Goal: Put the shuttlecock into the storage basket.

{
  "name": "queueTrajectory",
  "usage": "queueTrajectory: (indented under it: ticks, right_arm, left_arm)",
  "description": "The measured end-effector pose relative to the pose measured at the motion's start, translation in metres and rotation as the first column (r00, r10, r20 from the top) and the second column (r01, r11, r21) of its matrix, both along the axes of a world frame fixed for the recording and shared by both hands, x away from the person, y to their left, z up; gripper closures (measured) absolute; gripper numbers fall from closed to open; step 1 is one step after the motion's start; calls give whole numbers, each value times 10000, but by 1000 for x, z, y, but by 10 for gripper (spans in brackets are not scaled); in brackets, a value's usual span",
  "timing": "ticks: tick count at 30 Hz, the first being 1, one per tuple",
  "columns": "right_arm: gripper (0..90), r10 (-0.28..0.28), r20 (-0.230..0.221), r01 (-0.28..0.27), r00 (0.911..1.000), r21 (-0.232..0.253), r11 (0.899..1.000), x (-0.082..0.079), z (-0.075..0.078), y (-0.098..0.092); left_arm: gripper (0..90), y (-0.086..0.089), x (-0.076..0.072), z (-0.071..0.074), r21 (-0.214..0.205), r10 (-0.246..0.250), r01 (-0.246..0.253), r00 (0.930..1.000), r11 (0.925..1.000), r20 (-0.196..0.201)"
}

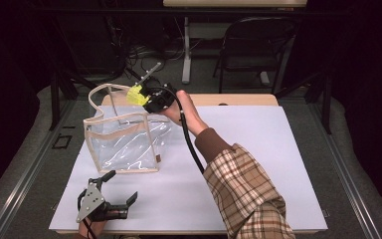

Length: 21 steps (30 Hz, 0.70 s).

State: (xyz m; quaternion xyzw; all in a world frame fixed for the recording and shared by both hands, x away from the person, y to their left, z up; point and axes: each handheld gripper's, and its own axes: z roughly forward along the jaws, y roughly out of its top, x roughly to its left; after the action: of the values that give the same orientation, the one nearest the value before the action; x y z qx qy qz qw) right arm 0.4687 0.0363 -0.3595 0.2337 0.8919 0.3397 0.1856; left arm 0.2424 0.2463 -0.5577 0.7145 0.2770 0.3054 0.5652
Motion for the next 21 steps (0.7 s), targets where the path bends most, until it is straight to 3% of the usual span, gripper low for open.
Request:
queueTrajectory:
  ticks: [2,3,10,17,21]
  right_arm:
    - [620,-13,12,13,10000,28,10000,1,0,0]
    - [552,-62,-51,63,10000,127,9999,2,0,0]
    - [344,-5,-184,19,9998,762,9971,-1,5,-12]
    - [192,102,-162,-84,9998,1035,9946,-8,8,-27]
    - [150,159,-216,-132,9996,1177,9930,-12,9,-36]
  left_arm:
    - [7,0,0,0,-30,35,-35,10000,10000,-6]
    - [7,1,0,0,-41,53,-53,10000,10000,-20]
    - [7,1,0,0,-22,52,-52,10000,10000,-15]
    - [7,0,1,0,-27,85,-85,10000,10000,-32]
    - [7,-1,3,0,23,128,-128,9999,9999,-55]
